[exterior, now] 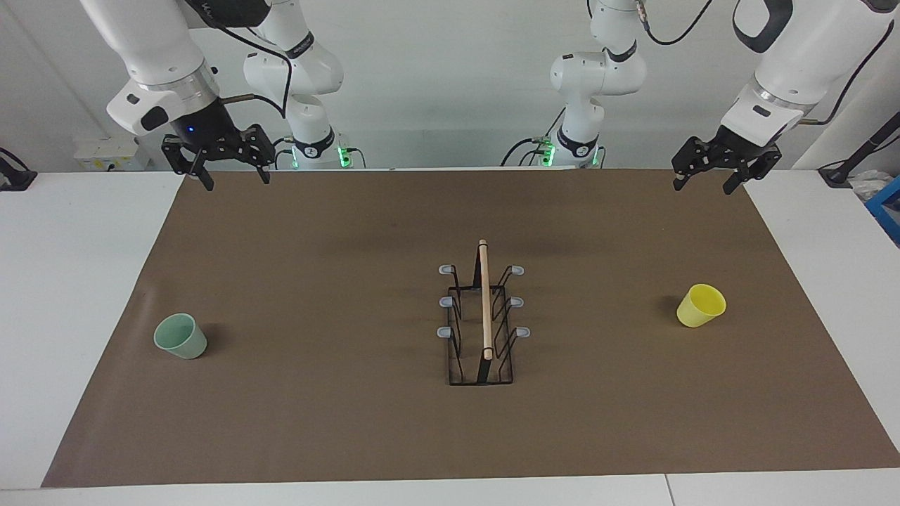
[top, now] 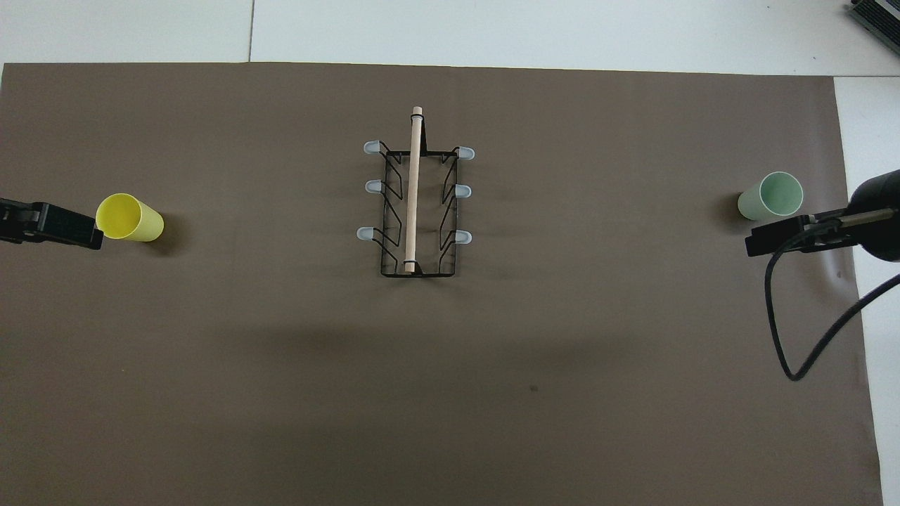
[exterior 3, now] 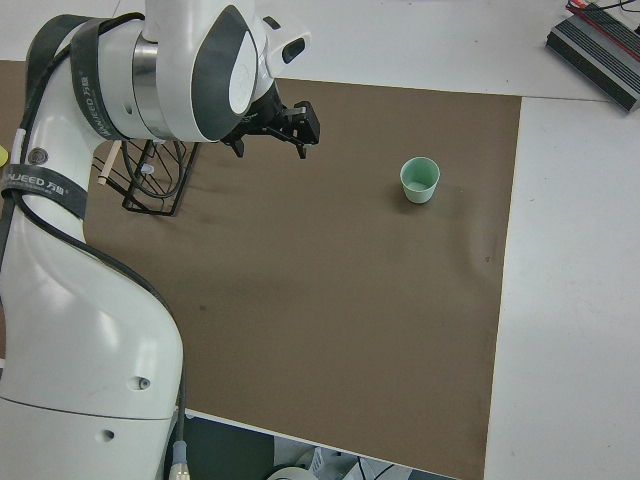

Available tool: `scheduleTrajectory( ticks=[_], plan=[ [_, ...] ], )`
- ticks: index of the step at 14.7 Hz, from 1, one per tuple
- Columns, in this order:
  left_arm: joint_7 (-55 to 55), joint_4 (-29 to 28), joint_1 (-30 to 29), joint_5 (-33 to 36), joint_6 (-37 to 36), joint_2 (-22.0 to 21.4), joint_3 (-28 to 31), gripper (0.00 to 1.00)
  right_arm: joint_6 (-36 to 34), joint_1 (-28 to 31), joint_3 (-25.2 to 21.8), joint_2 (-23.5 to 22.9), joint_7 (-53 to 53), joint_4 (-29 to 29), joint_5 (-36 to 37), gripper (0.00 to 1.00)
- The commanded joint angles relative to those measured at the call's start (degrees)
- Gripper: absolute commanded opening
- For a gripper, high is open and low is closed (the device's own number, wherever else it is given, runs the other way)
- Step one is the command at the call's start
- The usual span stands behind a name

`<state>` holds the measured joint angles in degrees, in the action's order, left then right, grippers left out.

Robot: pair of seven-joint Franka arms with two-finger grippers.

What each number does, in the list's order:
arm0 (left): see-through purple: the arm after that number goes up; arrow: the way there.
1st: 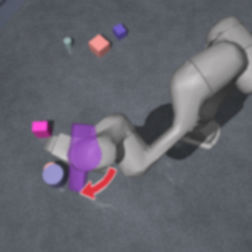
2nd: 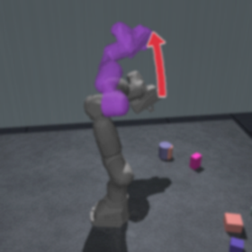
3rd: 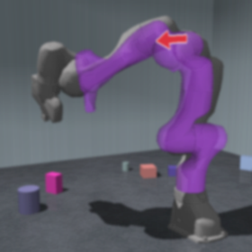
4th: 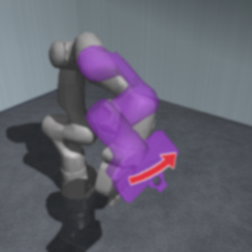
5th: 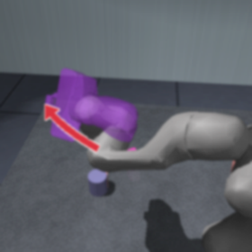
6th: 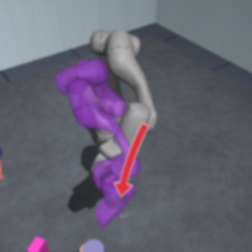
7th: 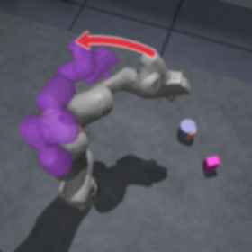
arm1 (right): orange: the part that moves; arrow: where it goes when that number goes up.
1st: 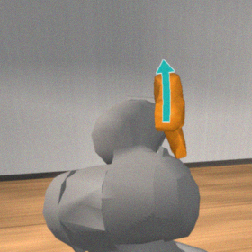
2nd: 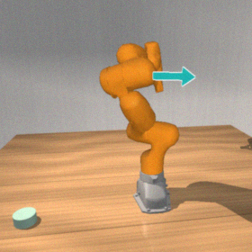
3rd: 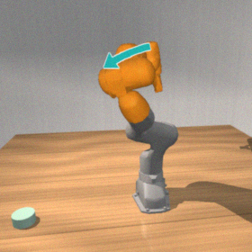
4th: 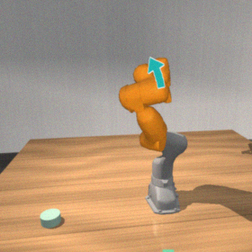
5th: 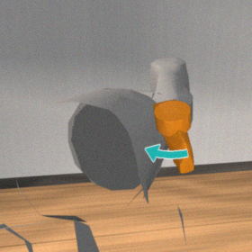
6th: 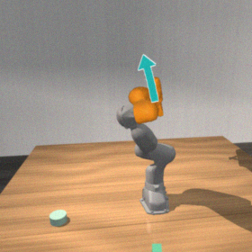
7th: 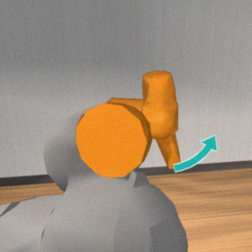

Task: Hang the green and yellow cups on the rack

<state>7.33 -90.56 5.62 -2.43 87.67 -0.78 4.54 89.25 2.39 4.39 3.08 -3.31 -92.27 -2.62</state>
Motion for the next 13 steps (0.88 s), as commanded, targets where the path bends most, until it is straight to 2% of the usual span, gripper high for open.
scheduleTrajectory(
  ticks=[1, 6, 13],
  plan=[
    [0.1, -0.7, 0.3, 0.8, -0.1, -0.4, 0.2, 0.98, -0.7, 0.1, 0.2, -0.7, 1.0, 1.1, 0.9, 1.00],
    [-0.6, -0.6, 0.2, 0.7, 0.0, -0.4, 0.2, 1.00, -0.4, 0.1, 0.2, -0.7, 0.8, 1.0, 0.9, 1.00],
    [-1.7, 0.3, 0.4, 0.5, -0.8, 0.6, 0.4, 1.00, 4.9, 0.9, 0.2, -0.9, -2.3, -2.6, 3.6, 1.00]
  ],
)
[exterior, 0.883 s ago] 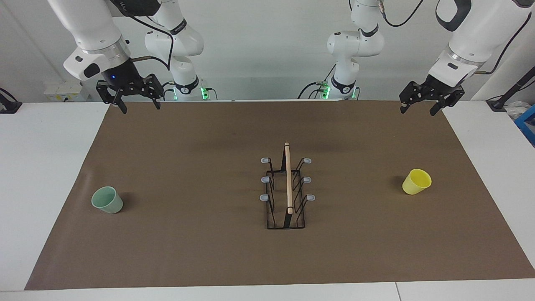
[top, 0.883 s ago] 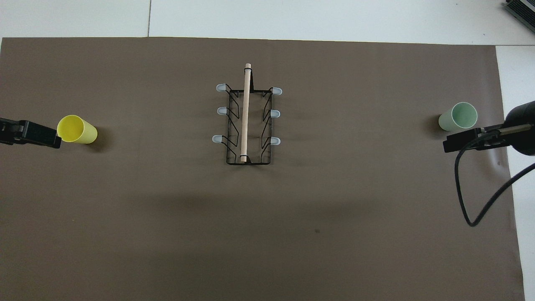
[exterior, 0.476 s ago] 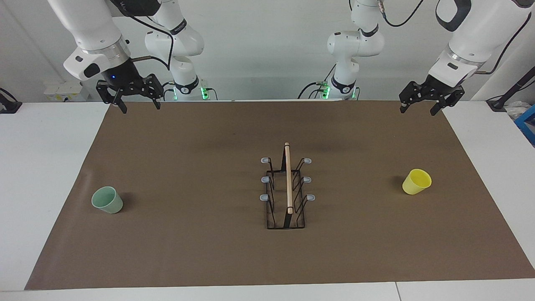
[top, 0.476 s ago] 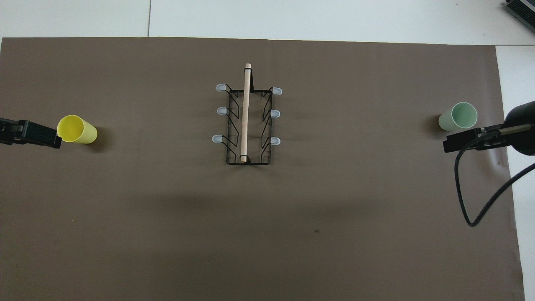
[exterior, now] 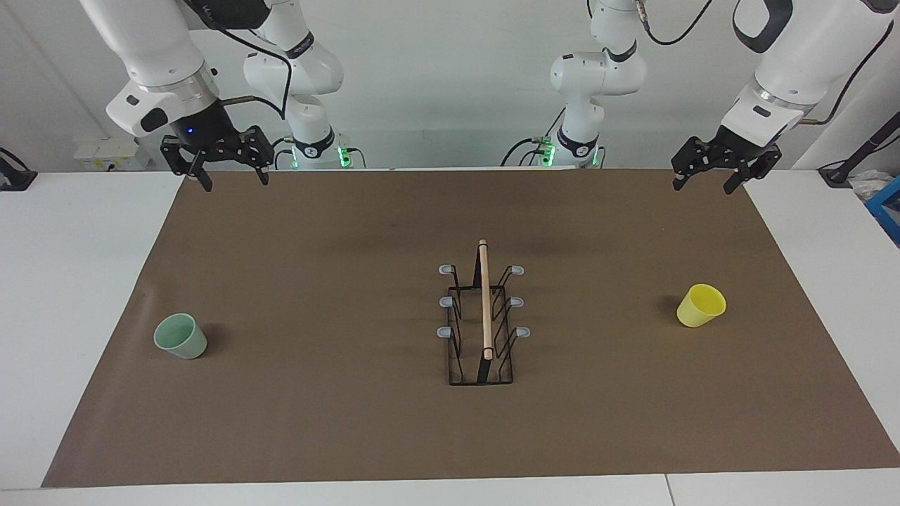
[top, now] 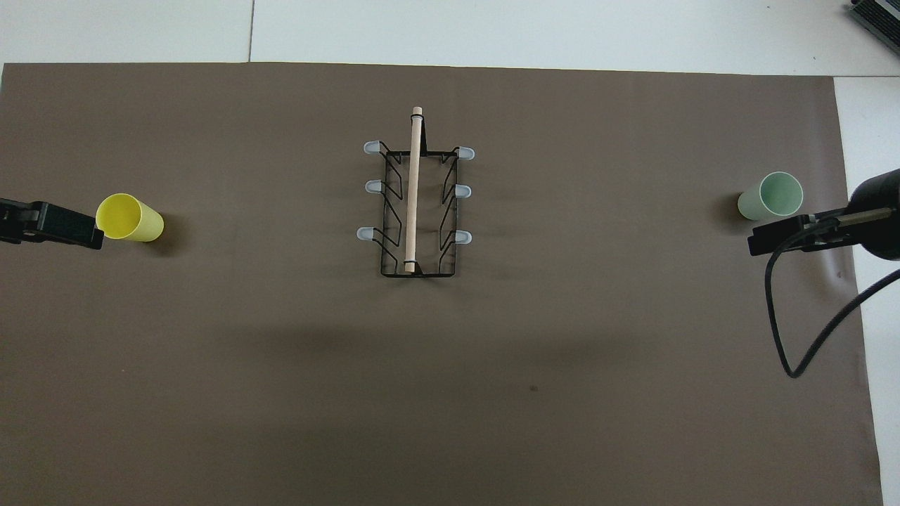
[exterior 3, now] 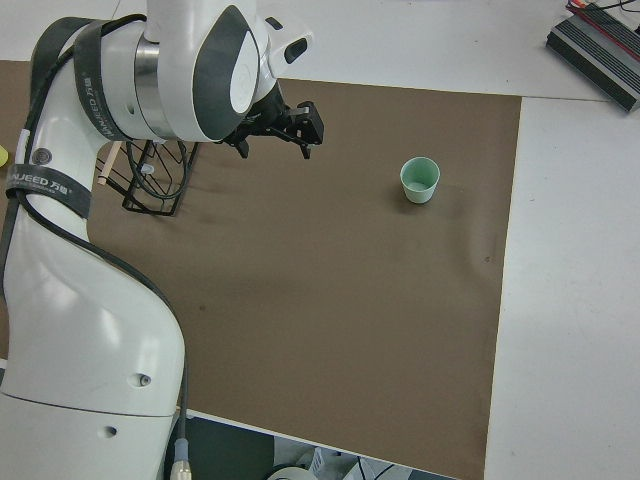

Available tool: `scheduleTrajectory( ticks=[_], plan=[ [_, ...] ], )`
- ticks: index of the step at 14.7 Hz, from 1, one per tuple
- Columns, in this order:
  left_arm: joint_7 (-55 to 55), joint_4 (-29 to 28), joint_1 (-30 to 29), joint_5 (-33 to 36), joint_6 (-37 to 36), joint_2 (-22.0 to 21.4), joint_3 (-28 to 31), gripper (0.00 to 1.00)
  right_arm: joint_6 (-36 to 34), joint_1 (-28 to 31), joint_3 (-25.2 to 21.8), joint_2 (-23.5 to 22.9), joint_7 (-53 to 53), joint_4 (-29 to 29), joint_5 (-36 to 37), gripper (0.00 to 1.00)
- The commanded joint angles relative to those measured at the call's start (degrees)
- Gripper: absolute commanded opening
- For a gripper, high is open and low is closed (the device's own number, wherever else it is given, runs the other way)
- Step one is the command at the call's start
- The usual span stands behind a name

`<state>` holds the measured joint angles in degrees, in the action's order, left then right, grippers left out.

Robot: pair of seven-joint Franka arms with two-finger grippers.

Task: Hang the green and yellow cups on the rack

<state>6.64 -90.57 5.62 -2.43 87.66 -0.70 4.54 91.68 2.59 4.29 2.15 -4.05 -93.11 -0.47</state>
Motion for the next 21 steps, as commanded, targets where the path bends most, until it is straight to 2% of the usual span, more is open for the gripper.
scheduleTrajectory(
  ticks=[1, 5, 7, 9, 13, 17, 19, 21],
  plan=[
    [-1.2, 0.5, 0.3, 0.5, -0.9, 0.7, 0.4, 1.00, 3.2, 0.5, 0.3, -0.6, -1.7, -1.9, 2.7, 1.00],
    [-5.4, 3.5, -0.2, 0.3, -1.6, 4.4, 0.6, 1.00, 7.4, 0.2, 0.4, -4.9, -1.7, -1.8, 4.8, 1.00],
    [-7.8, 7.1, 0.4, -0.4, -3.4, 7.5, 3.7, 1.00, 8.8, 0.2, 0.4, -5.9, -1.8, -2.3, 6.2, 1.00],
    [-13.6, 10.9, 0.3, -3.7, -5.3, 11.1, 6.3, 1.00, 10.4, 0.4, 0.4, -7.7, -2.1, -2.3, 6.3, 1.00],
    [-26.6, 12.4, 0.3, -10.5, -5.0, 15.1, 12.0, 1.00, 11.8, -0.4, 0.4, -11.6, -2.3, -2.3, 8.5, 1.00],
    [-36.8, 15.2, 0.3, -16.9, -4.3, 20.1, 16.9, 1.00, 10.1, -3.6, 1.0, -12.9, -14.8, -4.1, 22.4, 1.00],
    [-41.2, 16.2, 0.3, -20.1, -4.0, 22.1, 18.8, 1.00, 8.7, -3.1, 0.9, -12.8, -22.5, -5.4, 24.7, 1.00],
    [-44.3, 16.6, 0.1, -23.6, -2.2, 24.4, 21.4, 1.00, 8.4, -3.6, 0.9, -12.1, -29.9, -6.9, 30.3, 1.00]
  ],
)
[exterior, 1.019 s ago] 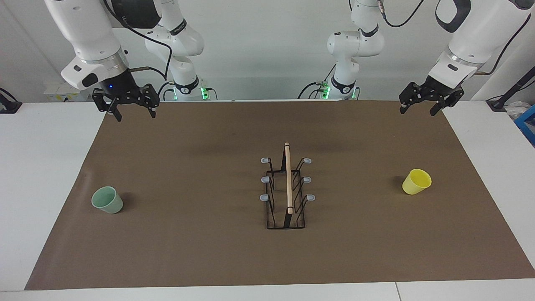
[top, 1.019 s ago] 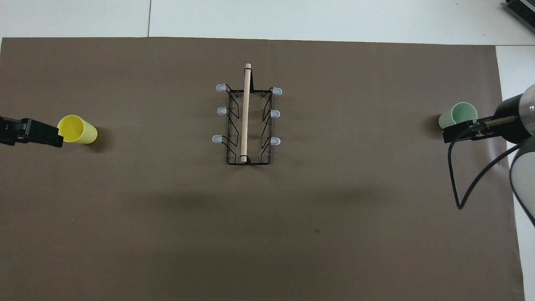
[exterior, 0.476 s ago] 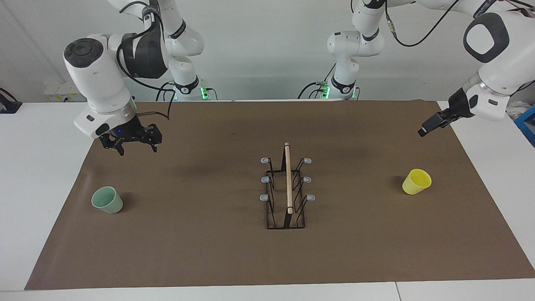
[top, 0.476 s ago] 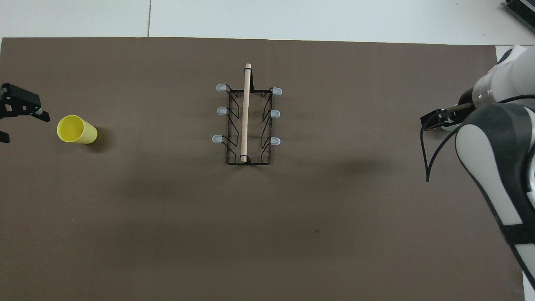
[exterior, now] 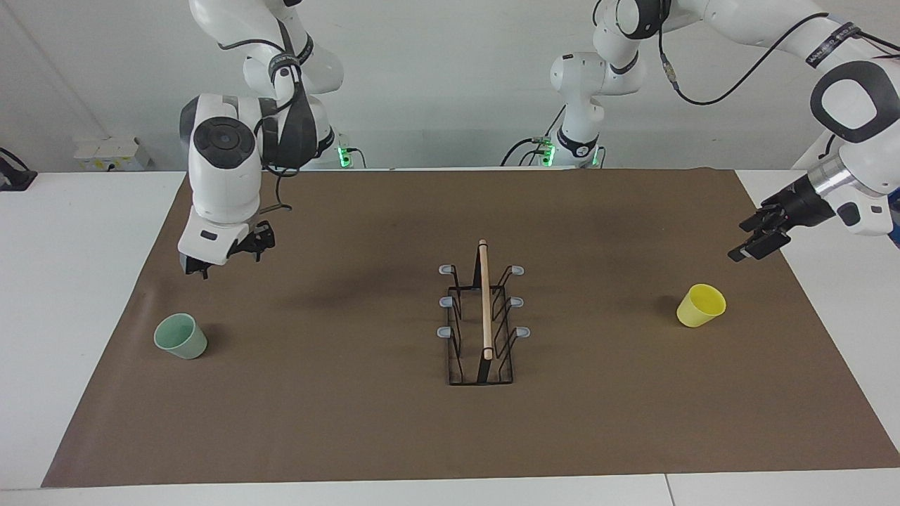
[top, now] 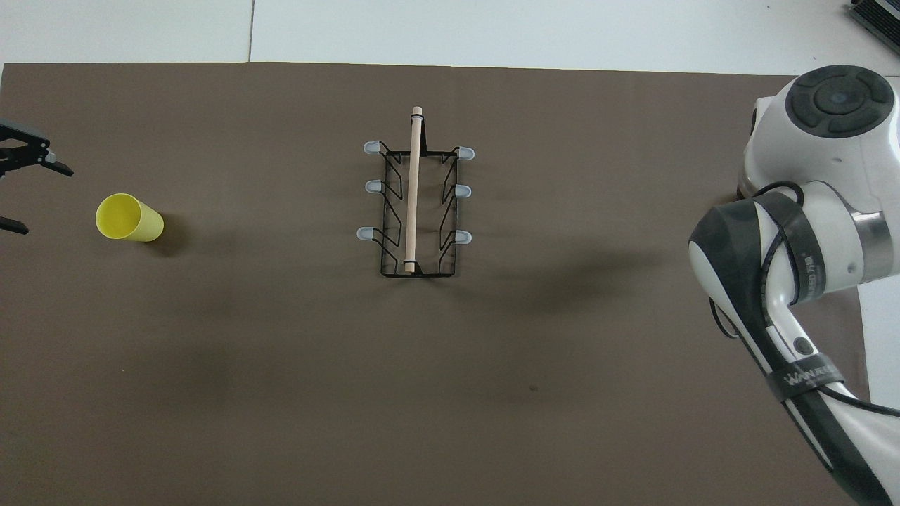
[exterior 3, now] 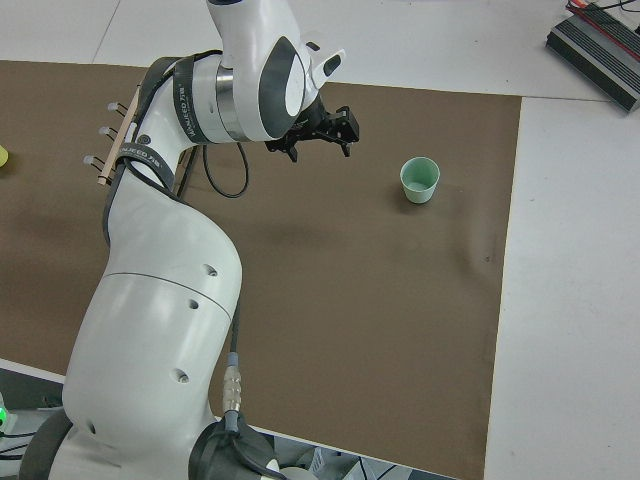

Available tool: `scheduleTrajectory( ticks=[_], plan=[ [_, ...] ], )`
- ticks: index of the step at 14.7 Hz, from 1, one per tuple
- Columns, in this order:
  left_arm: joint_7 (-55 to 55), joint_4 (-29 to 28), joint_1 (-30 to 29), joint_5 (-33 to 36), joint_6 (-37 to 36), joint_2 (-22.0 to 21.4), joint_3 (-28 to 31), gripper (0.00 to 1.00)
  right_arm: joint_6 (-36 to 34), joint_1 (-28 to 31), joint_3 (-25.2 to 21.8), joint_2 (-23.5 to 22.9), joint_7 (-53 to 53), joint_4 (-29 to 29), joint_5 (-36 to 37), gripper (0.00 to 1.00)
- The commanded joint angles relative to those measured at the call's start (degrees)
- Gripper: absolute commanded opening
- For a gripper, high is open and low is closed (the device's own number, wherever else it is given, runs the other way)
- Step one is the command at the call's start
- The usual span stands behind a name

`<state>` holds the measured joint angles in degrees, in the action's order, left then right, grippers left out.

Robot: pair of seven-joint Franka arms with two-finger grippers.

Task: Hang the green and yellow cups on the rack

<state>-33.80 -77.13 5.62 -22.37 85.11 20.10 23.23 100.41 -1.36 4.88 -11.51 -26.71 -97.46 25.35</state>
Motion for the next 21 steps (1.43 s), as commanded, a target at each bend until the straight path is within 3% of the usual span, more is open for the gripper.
scheduleTrajectory(
  ticks=[1, 4, 6, 9, 13, 17, 21],
  plan=[
    [-6.2, 3.5, -0.3, -5.4, 0.4, 5.3, 3.7, 1.00, -0.3, 0.0, 0.4, 2.2, -11.0, -3.3, 7.4, 1.00],
    [-11.0, 6.4, -2.2, -8.6, 1.1, 10.5, 4.3, 1.00, 0.1, -2.1, 0.5, 2.6, -25.7, -7.5, 17.8, 1.00],
    [-11.9, 7.2, -4.6, -10.6, 4.2, 13.4, 4.1, 1.00, 7.6, -4.0, 0.5, 2.6, -39.1, -11.6, 28.1, 1.00],
    [-12.8, 6.3, -6.1, -14.0, 8.6, 17.0, 4.0, 1.00, 10.8, -4.1, 0.5, 0.4, -39.7, -12.1, 33.4, 1.00],
    [-14.5, 2.1, -6.3, -18.8, 11.8, 17.3, 4.6, 1.00, 17.3, -3.4, 0.4, -3.0, -39.1, -13.5, 40.4, 1.00],
    [-14.3, -6.9, -6.1, -23.6, 12.4, 15.9, 5.1, 1.00, 16.5, -4.9, 0.4, -8.8, -30.4, -13.5, 46.6, 1.00],
    [-14.4, -16.5, -5.2, -27.7, 15.7, 12.2, 6.2, 1.00, 18.7, -3.2, 0.4, -10.4, -27.3, -15.8, 52.6, 1.00]
  ],
)
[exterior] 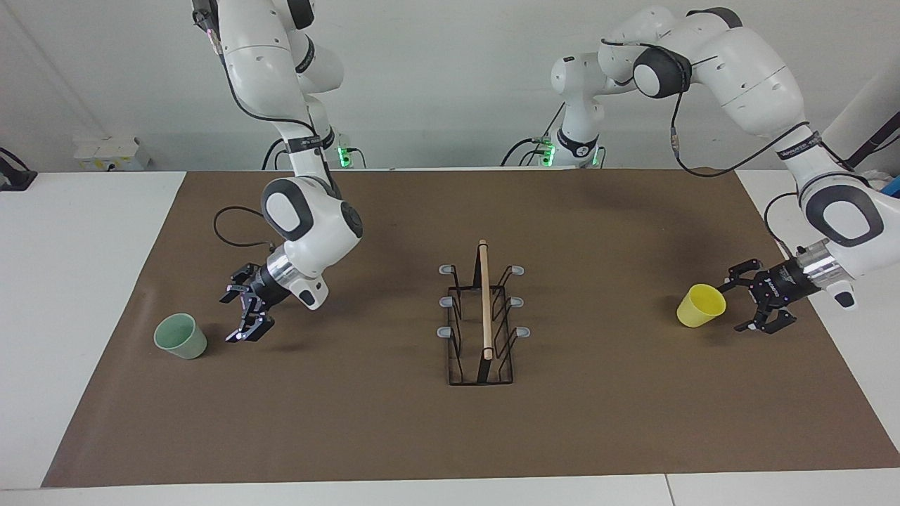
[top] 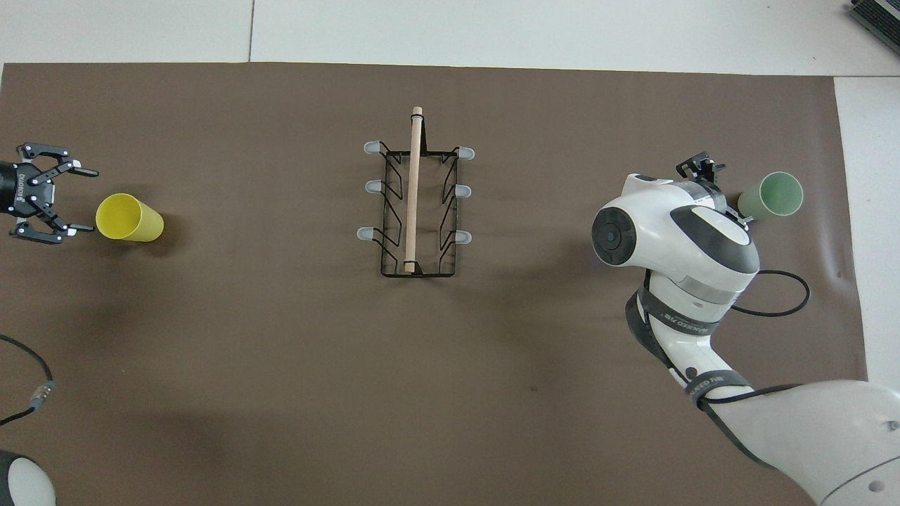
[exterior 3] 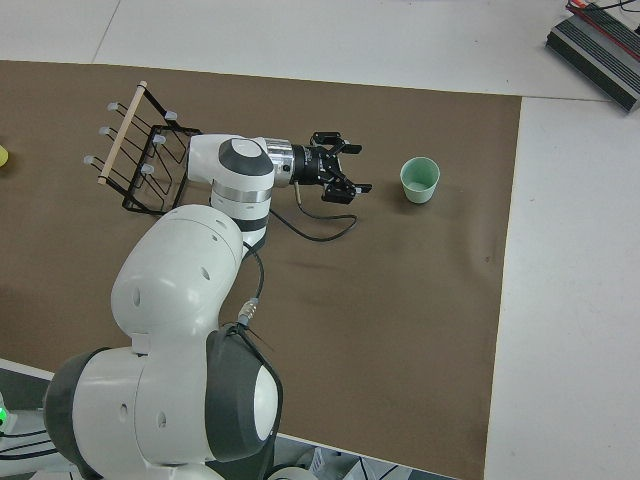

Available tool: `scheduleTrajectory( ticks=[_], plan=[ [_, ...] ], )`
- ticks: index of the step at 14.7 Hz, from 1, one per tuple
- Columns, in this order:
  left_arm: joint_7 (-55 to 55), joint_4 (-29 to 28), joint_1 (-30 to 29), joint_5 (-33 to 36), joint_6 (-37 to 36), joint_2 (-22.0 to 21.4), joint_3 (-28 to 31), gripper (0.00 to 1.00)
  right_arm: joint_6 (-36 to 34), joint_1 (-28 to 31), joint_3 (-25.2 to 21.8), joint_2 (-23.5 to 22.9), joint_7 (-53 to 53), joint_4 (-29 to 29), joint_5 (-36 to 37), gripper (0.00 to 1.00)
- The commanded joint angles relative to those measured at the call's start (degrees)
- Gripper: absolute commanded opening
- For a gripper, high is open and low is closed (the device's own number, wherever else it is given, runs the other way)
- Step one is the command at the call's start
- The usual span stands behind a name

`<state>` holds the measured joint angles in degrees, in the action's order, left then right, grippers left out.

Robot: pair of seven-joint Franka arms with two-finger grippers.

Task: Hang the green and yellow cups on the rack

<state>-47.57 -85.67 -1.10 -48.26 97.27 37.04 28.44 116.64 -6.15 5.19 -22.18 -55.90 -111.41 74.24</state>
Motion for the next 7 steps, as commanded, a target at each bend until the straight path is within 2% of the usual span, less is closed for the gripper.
scheduleTrajectory(
  ticks=[1, 4, 7],
  plan=[
    [-0.6, -10.0, 1.6, -2.8, 4.8, -5.4, 0.9, 1.00, 3.5, 2.4, 0.1, 0.3, 4.2, -3.3, 5.4, 1.00],
    [-1.2, -14.4, 2.2, -8.3, 5.4, -7.2, 1.0, 1.00, 4.2, 3.4, 0.1, -0.4, 11.0, -5.8, 9.9, 1.00],
    [-3.2, -20.0, 2.4, -14.5, 9.8, -8.8, 0.9, 1.00, 4.5, 4.7, 0.1, -1.4, 13.2, -5.9, 12.2, 1.00]
  ],
)
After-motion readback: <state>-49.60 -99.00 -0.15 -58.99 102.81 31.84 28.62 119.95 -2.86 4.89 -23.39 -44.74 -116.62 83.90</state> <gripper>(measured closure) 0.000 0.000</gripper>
